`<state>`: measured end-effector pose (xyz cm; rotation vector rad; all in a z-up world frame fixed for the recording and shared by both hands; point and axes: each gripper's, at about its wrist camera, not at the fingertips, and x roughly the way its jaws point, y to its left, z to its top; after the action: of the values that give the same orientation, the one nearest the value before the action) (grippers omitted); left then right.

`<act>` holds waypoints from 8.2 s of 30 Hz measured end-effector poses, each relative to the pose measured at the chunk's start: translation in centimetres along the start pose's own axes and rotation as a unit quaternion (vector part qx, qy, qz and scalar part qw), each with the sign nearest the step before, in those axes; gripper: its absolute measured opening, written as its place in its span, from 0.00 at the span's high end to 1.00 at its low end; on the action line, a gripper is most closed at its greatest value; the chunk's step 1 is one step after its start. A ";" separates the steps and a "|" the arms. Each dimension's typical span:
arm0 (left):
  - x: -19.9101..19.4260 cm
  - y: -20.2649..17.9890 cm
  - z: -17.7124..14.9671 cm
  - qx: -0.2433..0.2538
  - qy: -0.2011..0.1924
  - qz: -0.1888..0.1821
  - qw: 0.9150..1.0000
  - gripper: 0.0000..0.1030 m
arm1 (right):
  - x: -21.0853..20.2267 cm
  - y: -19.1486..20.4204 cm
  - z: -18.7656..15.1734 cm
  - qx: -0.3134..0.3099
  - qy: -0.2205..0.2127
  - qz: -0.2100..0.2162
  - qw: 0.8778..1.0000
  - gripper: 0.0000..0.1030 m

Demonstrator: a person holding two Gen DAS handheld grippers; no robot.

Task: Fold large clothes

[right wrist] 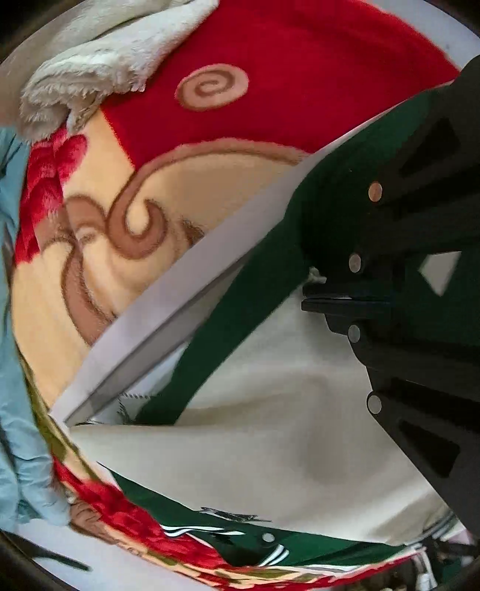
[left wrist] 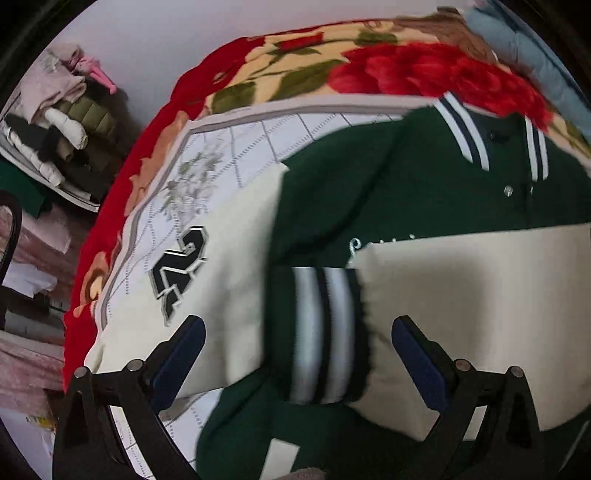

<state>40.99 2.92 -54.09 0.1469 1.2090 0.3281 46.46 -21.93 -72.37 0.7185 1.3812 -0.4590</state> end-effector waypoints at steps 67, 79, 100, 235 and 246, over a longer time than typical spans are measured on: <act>13.9 44.8 -17.6 -0.546 0.095 0.011 0.833 0.91 | -1.5 30.3 -24.1 -0.232 0.111 0.195 0.947 0.33; 5.5 43.4 -7.8 -0.433 -0.033 0.022 0.900 0.93 | -1.1 36.2 -26.6 -0.343 0.024 0.109 0.933 0.90; -9.4 22.3 3.0 -0.159 -0.174 -0.030 0.971 0.95 | -5.3 22.5 -15.2 -0.241 0.043 0.073 0.967 0.21; 9.9 12.5 -2.9 -0.015 0.058 0.075 0.995 0.00 | -3.8 25.5 -10.1 -0.290 0.087 0.046 0.952 0.43; 6.4 13.4 -3.0 -0.071 0.073 0.050 0.994 0.00 | -6.3 23.9 -3.7 -0.246 0.109 0.073 0.960 0.46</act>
<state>37.96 17.47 -57.05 0.0608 1.3197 0.5190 59.08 -3.14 -61.81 0.4614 1.5552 0.0899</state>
